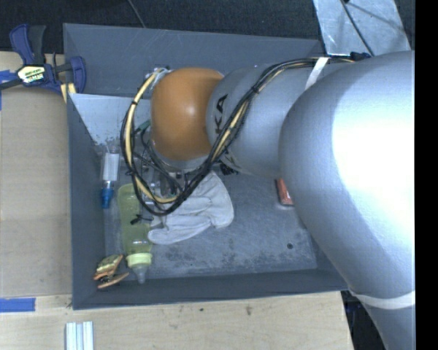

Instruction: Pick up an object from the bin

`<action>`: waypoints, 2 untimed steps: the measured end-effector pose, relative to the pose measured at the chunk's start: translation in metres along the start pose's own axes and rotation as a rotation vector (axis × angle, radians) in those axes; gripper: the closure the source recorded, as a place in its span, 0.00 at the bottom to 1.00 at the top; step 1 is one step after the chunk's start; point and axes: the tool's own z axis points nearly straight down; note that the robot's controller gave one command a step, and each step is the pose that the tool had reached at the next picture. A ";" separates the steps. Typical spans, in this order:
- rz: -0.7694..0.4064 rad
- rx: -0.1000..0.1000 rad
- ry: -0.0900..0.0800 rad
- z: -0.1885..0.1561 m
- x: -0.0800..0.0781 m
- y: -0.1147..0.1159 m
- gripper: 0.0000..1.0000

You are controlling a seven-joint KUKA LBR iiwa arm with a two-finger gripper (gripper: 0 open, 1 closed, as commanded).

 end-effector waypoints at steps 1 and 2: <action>0.001 0.003 0.003 0.000 -0.002 -0.005 0.00; -0.002 0.005 0.002 0.000 -0.002 -0.004 0.00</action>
Offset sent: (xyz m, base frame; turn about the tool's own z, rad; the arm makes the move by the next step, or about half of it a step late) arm 0.0237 -0.0437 0.0545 -0.5023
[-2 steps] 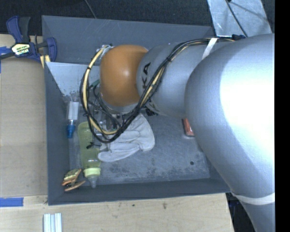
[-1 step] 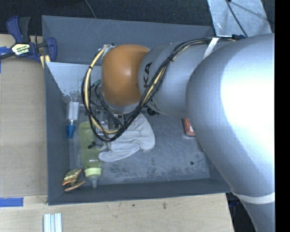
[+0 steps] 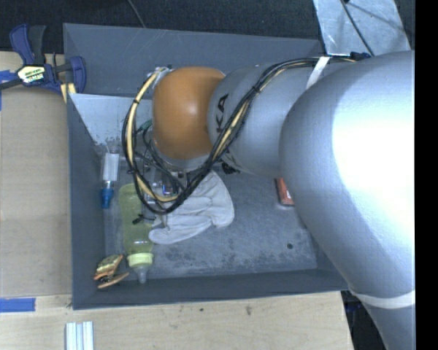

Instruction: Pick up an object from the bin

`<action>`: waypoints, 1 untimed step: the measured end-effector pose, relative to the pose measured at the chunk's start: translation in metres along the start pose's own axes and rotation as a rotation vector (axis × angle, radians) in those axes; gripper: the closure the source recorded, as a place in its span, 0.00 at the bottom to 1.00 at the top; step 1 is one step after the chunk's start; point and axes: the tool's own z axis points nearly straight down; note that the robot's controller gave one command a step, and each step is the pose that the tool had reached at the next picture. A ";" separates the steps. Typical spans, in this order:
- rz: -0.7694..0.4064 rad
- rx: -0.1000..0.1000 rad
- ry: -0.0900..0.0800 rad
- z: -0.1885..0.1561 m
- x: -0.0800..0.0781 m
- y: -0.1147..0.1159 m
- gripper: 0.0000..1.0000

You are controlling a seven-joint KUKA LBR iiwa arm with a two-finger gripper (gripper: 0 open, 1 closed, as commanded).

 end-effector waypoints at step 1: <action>0.028 0.007 0.018 -0.030 -0.007 -0.013 0.00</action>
Offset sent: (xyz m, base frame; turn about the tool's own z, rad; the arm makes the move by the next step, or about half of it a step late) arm -0.0061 0.0110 0.0597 0.0121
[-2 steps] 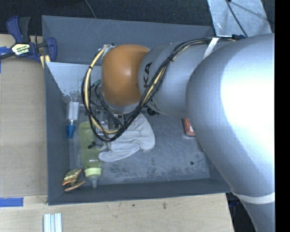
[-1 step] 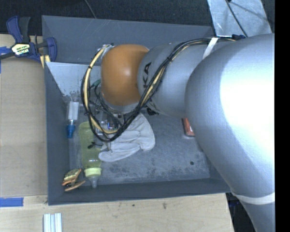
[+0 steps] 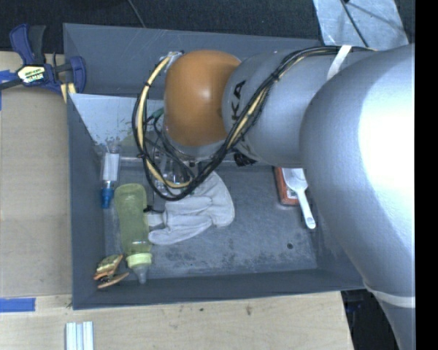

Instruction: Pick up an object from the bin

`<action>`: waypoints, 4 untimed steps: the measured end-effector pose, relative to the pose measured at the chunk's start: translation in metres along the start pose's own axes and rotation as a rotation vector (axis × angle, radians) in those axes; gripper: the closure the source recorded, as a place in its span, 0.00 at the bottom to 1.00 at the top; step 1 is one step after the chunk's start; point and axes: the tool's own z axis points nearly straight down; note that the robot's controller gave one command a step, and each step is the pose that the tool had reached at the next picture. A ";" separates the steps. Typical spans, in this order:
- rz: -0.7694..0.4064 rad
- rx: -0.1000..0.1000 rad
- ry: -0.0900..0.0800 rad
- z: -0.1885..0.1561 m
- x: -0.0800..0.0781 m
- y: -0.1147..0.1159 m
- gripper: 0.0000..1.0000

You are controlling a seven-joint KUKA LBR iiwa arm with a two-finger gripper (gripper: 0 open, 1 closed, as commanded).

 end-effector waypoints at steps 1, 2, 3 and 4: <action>0.009 0.001 -0.001 -0.012 -0.003 -0.003 0.00; -0.174 -0.003 -0.004 0.008 -0.001 -0.011 0.00; -0.570 0.000 0.003 0.021 0.025 -0.058 1.00; -0.570 -0.001 0.003 0.021 0.025 -0.058 1.00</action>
Offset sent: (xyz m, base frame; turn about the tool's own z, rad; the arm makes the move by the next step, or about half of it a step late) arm -0.0025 -0.0446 -0.0441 -0.2993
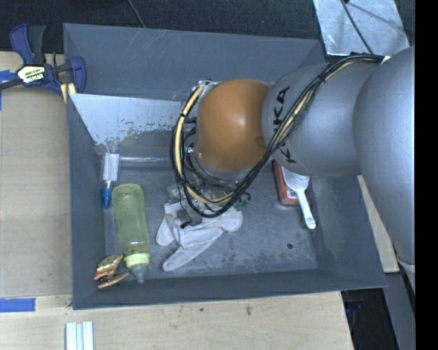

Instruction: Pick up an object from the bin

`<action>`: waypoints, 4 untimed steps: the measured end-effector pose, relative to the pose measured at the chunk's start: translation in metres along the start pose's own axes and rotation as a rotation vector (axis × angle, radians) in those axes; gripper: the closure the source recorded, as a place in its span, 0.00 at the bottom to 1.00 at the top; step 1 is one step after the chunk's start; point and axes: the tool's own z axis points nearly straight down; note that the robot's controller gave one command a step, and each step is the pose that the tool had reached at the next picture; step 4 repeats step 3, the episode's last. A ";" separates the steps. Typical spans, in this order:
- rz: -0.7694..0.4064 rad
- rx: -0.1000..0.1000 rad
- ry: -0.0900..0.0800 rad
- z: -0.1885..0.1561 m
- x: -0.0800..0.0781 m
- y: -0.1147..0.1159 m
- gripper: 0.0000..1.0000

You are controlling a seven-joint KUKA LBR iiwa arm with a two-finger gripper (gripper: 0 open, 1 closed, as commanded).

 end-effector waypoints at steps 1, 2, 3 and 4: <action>-0.013 0.000 0.001 -0.106 -0.015 -0.011 1.00; -0.013 0.000 0.001 -0.106 -0.015 -0.011 1.00; -0.014 -0.002 0.008 -0.112 -0.014 -0.011 1.00; -0.014 -0.002 0.008 -0.112 -0.014 -0.011 1.00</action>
Offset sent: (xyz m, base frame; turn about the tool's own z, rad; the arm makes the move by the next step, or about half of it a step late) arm 0.0000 0.0000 0.0000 0.0000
